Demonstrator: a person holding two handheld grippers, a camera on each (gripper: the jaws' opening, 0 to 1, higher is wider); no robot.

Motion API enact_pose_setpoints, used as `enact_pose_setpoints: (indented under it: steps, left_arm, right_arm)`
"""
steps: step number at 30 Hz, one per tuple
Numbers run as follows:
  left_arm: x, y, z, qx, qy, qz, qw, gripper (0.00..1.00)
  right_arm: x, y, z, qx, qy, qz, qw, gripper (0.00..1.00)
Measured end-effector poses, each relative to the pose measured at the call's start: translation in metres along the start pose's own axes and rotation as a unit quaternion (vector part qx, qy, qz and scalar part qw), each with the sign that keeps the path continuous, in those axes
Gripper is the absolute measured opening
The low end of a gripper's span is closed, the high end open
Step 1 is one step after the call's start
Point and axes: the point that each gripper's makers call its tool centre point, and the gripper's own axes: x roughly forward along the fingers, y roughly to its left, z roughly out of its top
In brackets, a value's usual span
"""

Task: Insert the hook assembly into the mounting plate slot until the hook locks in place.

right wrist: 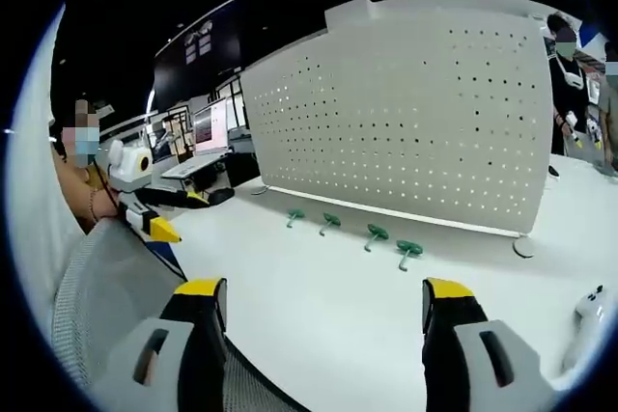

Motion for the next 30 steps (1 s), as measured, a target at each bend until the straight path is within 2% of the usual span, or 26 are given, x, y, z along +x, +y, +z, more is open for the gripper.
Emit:
enact_pose_setpoints:
  steps: [11,15,21,24,30]
  left_arm:
    - [-0.0003,0.0006,0.0052,-0.009,-0.012,0.005,0.9999,0.86]
    - [-0.0001,-0.0002,0.0068,-0.001,-0.013,0.007,0.9999,0.86]
    - [-0.0004,0.0018,0.0056,-0.007,-0.013,0.010,0.9998,0.87]
    - [-0.0003,-0.0003,0.0056,0.005,-0.011,0.010,0.9999,0.87]
    - [-0.0010,0.0015,0.0044,-0.006,-0.012,0.010,0.9999,0.88]
  right_arm:
    - [-0.0014,-0.0047,0.0024,0.012,-0.009,-0.007,0.9999,0.81]
    - [-0.0021,-0.0052,0.0015,0.014,-0.008,-0.005,0.9999,0.81]
    - [-0.0030,-0.0064,0.0024,0.022,-0.013,-0.009,0.9996,0.81]
    - [-0.0030,-0.0061,0.0014,0.019,-0.010,-0.009,0.9997,0.81]
    - [-0.0026,-0.0056,0.0007,0.017,-0.007,-0.010,0.9998,0.80]
